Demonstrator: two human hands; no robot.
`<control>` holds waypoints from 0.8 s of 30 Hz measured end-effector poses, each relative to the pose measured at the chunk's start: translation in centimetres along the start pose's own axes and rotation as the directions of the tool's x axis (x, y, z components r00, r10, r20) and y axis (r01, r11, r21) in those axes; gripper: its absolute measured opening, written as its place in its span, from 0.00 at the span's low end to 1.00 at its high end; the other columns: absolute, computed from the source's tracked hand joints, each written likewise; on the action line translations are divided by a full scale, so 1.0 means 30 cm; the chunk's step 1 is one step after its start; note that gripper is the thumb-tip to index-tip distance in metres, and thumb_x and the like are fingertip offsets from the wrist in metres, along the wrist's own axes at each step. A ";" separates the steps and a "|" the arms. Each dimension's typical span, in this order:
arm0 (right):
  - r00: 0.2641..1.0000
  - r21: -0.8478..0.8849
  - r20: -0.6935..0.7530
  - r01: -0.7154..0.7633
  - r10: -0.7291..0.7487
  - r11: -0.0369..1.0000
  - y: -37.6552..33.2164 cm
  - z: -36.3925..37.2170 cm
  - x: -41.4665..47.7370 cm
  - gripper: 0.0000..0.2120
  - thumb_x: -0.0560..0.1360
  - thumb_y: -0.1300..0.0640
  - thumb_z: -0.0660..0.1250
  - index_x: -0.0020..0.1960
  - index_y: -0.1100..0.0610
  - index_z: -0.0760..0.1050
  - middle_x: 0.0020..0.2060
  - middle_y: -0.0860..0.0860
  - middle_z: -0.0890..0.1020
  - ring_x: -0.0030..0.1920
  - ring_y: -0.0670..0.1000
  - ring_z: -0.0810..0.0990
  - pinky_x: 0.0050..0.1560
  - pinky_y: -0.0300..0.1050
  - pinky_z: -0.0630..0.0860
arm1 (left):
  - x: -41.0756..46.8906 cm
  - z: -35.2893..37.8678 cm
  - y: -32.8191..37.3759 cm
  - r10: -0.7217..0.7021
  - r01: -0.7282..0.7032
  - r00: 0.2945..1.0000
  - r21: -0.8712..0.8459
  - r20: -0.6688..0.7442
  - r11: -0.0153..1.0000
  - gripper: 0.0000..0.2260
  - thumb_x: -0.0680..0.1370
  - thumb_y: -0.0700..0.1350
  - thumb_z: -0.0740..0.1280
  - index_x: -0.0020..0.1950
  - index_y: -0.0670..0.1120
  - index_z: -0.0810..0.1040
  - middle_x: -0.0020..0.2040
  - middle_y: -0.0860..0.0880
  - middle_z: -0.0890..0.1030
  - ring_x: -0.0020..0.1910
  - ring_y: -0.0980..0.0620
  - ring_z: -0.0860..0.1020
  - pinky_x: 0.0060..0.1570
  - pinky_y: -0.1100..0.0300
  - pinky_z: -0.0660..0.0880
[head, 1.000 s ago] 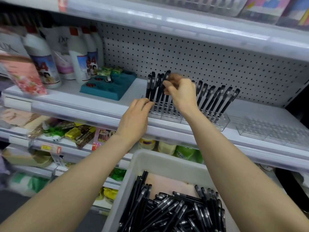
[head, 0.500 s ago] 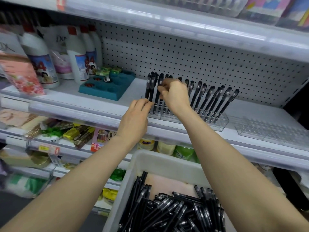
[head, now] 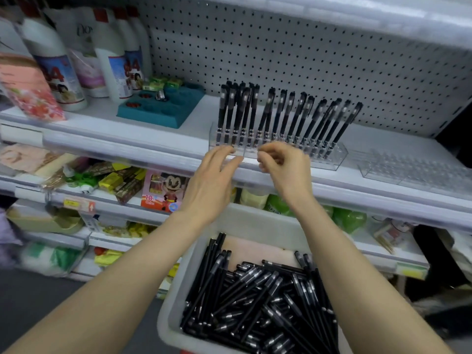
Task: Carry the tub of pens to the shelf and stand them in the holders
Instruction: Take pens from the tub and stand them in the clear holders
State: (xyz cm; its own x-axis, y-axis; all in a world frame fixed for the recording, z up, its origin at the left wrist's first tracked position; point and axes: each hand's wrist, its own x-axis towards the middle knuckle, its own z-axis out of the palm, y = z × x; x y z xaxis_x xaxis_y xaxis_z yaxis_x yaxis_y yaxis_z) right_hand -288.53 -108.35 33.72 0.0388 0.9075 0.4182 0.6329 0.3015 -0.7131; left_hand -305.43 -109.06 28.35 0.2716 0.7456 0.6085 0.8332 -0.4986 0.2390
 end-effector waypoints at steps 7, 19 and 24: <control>0.889 -0.098 0.444 -0.075 0.111 0.992 0.205 -0.061 -0.304 0.04 0.72 0.54 0.76 0.44 0.53 0.83 0.37 0.47 0.84 0.37 0.44 0.81 0.42 0.41 0.79 | -0.176 0.150 0.080 0.090 -0.081 0.981 -0.057 0.174 0.995 0.18 0.72 0.36 0.70 0.61 0.43 0.78 0.60 0.43 0.77 0.58 0.43 0.72 0.49 0.46 0.78; 0.546 -0.219 0.819 0.009 0.178 0.976 0.283 0.009 -0.448 0.25 0.67 0.46 0.78 0.63 0.43 0.78 0.59 0.49 0.73 0.61 0.49 0.71 0.67 0.44 0.66 | -0.210 0.194 0.070 0.010 0.003 0.977 -0.061 0.213 0.998 0.19 0.77 0.38 0.66 0.68 0.46 0.75 0.61 0.43 0.76 0.59 0.42 0.72 0.55 0.49 0.74; 0.727 -0.319 0.652 0.004 0.216 0.948 0.336 -0.028 -0.407 0.22 0.69 0.50 0.76 0.63 0.42 0.79 0.51 0.49 0.78 0.53 0.49 0.76 0.60 0.44 0.71 | -0.204 0.193 0.073 0.010 0.004 0.974 -0.066 0.225 0.998 0.21 0.74 0.36 0.69 0.67 0.45 0.75 0.60 0.43 0.76 0.58 0.42 0.72 0.56 0.49 0.72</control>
State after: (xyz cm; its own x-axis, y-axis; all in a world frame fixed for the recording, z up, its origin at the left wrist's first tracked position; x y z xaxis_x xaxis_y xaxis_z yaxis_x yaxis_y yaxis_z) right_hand -281.95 -116.64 21.89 -0.3390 0.9154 -0.2170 0.8468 0.1964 -0.4944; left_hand -302.47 -112.16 20.79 0.3817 0.8207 0.4252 0.8010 -0.5232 0.2910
